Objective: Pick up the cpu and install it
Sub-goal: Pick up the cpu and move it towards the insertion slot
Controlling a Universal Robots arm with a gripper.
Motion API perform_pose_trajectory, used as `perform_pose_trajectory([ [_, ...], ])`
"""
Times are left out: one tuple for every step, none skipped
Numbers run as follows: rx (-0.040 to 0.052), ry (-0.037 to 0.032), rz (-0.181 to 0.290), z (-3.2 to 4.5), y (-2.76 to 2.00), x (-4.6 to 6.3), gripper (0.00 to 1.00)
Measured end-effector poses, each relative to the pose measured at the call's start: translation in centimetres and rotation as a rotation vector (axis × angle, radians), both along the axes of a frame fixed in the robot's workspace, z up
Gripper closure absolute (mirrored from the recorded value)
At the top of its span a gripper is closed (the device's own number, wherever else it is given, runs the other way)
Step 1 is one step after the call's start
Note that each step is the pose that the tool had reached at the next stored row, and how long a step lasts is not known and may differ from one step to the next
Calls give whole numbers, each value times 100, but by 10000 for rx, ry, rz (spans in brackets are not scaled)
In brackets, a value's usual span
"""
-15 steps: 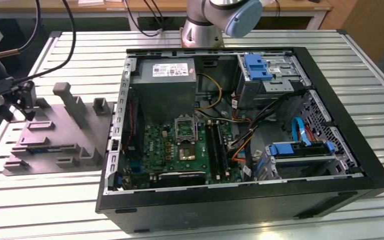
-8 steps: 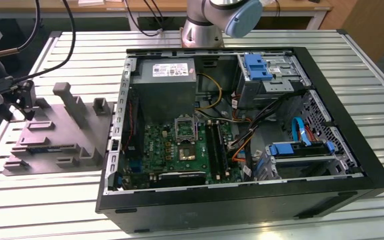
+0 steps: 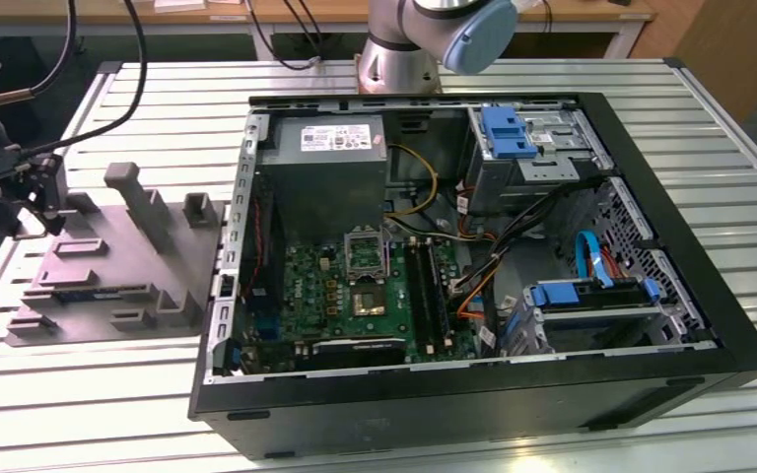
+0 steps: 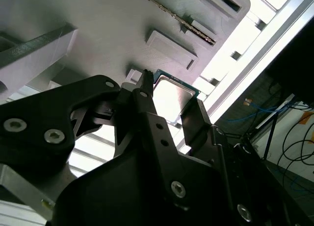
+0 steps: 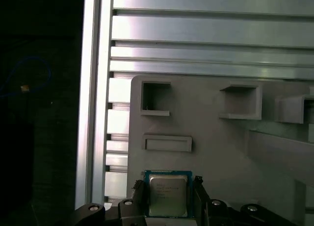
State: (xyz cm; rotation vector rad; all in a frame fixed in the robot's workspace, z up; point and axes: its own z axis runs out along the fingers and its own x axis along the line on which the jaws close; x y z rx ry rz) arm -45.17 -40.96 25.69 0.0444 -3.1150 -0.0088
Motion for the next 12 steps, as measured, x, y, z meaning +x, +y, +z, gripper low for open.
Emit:
perform_pose_trajectory([
  [-7,1,0,3,0,0,53],
  [-15,1,0,5,0,0,53],
  [-21,0,0,7,0,0,53],
  [-26,-1,0,8,0,0,53],
  [-30,0,0,9,0,0,53],
  [-36,0,0,10,0,0,53],
  [-44,2,0,12,0,0,53],
  [-51,2,0,13,0,0,53],
  [-57,2,0,14,0,0,53],
  [-63,2,0,15,0,0,53],
  [-68,1,0,17,0,0,53],
  [-74,1,0,18,0,0,53],
])
